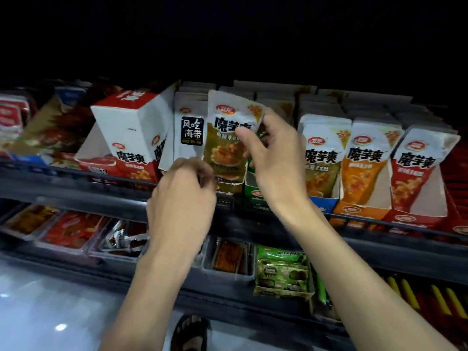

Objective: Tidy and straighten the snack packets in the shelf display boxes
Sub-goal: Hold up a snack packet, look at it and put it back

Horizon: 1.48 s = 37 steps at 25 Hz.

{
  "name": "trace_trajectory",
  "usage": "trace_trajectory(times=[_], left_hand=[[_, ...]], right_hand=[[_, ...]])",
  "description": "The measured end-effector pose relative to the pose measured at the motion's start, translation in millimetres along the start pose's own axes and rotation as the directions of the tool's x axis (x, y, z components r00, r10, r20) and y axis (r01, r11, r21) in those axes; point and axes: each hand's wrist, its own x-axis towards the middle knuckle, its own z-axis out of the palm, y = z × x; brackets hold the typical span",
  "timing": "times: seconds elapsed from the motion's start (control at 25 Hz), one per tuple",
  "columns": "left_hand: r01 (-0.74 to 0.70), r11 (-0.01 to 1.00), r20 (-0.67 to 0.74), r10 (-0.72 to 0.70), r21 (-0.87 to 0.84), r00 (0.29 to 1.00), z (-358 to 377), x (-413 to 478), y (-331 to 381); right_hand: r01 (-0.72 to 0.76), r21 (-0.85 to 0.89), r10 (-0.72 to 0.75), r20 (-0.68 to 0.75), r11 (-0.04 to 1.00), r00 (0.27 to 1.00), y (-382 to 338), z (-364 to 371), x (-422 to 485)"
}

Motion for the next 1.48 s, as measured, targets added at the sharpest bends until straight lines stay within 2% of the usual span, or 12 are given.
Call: trace_trajectory(times=[0.16,0.36,0.64,0.8,0.88,0.96,1.08,1.2,1.36,1.48], left_hand=[[-0.066,0.996,0.001,0.066,0.052,0.998,1,1,-2],[-0.082,0.991,0.000,0.083,0.109,0.997,2,-1,-2],[-0.079,0.985,-0.018,0.083,0.152,0.996,6,0,1],[-0.108,0.981,-0.026,0.114,0.161,0.993,10,0,2],[-0.136,0.985,-0.029,0.140,0.104,0.990,13,0,6],[-0.177,0.984,-0.029,0.177,0.001,0.984,17,0,12],[-0.236,0.959,-0.039,0.233,-0.155,0.972,24,-4,26],[-0.282,0.917,-0.012,0.290,-0.284,0.957,35,-12,41],[-0.292,0.911,0.090,0.330,-0.291,0.940,53,-22,52],[-0.303,0.914,0.115,0.344,-0.270,0.932,62,-26,57]], right_hand=[[0.026,-0.207,-0.006,0.098,0.978,0.995,14,14,0],[0.088,-0.401,-0.071,0.056,0.912,0.996,18,18,2],[0.049,-0.361,-0.050,0.006,0.931,0.999,16,18,0],[0.012,-0.328,-0.004,0.025,0.945,1.000,9,14,-2],[0.027,-0.347,-0.015,0.037,0.938,0.999,2,5,-3],[0.104,-0.345,-0.102,0.023,0.933,0.995,-4,-9,-5],[0.189,-0.360,-0.223,-0.055,0.914,0.973,-6,-43,-6],[0.208,-0.458,-0.298,-0.132,0.864,0.945,6,-80,-6],[0.156,-0.654,-0.271,-0.078,0.740,0.959,35,-108,-14],[0.192,-0.666,-0.247,0.012,0.721,0.969,45,-115,-21]])
